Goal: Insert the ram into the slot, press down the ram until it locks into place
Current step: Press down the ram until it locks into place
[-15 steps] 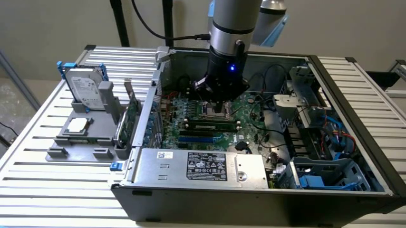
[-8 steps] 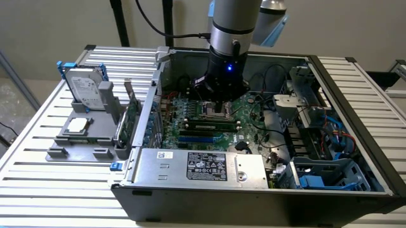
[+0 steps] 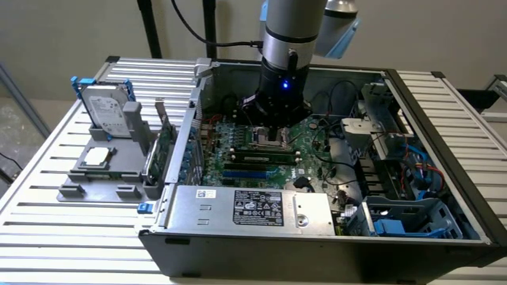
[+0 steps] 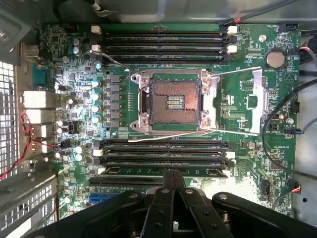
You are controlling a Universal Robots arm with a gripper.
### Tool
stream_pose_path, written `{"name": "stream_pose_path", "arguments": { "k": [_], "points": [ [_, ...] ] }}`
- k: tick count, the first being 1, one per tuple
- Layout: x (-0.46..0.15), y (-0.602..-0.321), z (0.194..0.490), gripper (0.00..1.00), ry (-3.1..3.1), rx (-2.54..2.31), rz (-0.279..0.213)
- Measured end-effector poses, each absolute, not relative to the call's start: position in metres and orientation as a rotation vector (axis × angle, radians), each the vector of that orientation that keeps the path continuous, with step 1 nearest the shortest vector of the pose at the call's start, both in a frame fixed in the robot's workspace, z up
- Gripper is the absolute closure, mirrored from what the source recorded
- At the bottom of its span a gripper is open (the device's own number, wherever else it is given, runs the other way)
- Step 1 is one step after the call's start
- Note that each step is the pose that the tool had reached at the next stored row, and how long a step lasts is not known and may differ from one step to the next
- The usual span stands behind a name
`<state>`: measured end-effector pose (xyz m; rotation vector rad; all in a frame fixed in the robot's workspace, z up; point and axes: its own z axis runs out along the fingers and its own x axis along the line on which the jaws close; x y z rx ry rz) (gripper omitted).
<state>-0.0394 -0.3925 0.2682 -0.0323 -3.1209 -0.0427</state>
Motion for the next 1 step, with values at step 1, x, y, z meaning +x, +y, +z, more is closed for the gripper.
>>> {"name": "stream_pose_path", "arguments": {
  "k": [1],
  "points": [
    [-0.0393,-0.3925,0.2682,0.89,-3.121,-0.032,-0.043]
  ]
}}
